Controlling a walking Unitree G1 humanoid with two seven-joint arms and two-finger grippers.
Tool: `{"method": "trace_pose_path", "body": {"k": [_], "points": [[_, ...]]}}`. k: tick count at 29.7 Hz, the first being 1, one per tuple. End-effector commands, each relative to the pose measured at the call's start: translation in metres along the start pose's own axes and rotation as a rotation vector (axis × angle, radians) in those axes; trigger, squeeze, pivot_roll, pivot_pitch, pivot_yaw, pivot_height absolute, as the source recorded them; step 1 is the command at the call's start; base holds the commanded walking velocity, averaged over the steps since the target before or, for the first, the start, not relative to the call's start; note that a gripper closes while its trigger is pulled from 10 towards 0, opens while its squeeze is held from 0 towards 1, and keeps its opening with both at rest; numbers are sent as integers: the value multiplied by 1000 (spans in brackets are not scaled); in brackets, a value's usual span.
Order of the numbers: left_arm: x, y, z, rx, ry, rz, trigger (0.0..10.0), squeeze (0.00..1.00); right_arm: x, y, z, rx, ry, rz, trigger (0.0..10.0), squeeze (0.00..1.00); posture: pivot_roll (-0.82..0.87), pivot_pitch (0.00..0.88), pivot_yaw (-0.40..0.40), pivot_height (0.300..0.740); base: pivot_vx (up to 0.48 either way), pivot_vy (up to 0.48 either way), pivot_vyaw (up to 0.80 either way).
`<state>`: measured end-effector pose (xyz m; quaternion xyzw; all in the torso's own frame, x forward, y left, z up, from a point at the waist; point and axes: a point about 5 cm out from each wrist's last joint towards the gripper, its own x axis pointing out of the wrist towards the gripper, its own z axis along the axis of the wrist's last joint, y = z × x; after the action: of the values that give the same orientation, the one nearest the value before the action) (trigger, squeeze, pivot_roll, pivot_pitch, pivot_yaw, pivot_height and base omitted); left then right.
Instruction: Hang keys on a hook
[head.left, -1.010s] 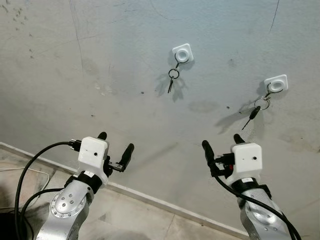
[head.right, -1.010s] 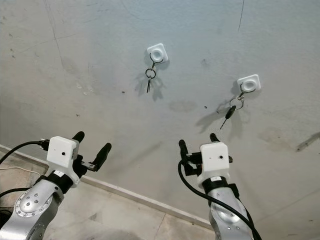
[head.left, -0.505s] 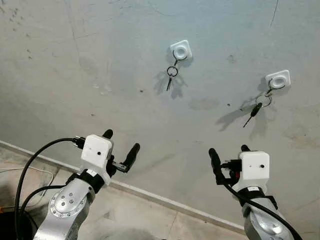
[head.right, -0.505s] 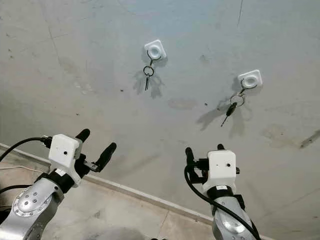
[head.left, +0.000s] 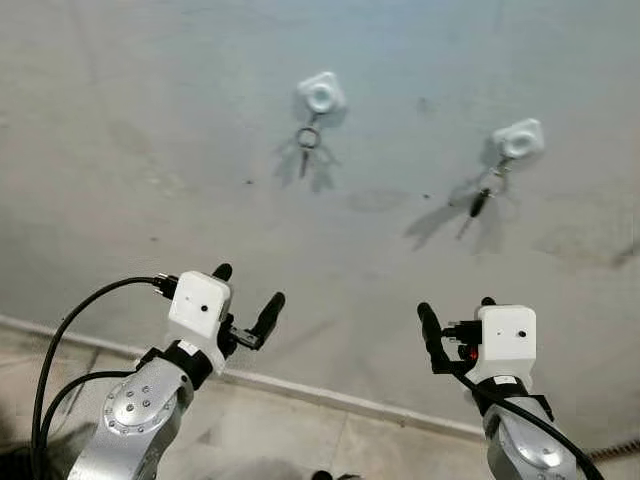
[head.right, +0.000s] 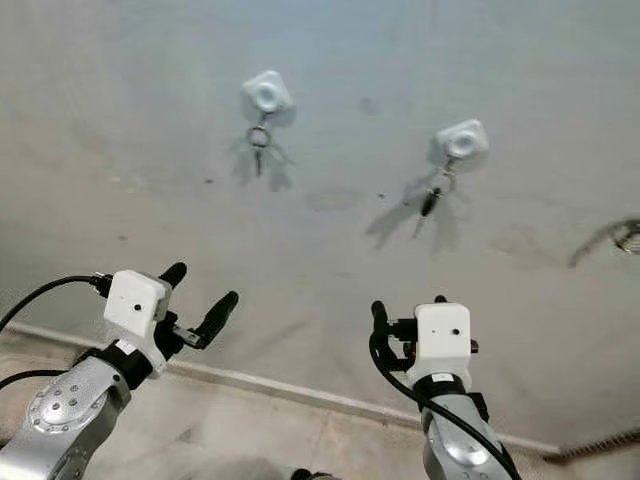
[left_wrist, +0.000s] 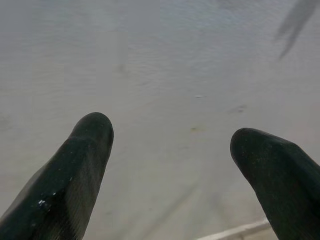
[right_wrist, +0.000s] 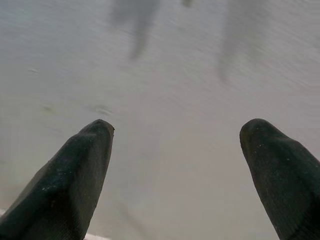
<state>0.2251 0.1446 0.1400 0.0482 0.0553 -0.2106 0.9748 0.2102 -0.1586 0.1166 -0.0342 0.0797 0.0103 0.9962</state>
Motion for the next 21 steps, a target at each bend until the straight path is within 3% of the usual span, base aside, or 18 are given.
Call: {"method": "trace_pose_path", "body": {"k": [1,21], "points": [[-1,-3,1,0,4,-15,10000,0,-1,-4,4,2,-8,-22,10000,0,195,133,-113,740,0,0,-781],[10,-13,-6,1,40,-74,10000,0,10,-3,5,80,3,-52,10000,0,182,107,-114,740,0,0,-778]]}}
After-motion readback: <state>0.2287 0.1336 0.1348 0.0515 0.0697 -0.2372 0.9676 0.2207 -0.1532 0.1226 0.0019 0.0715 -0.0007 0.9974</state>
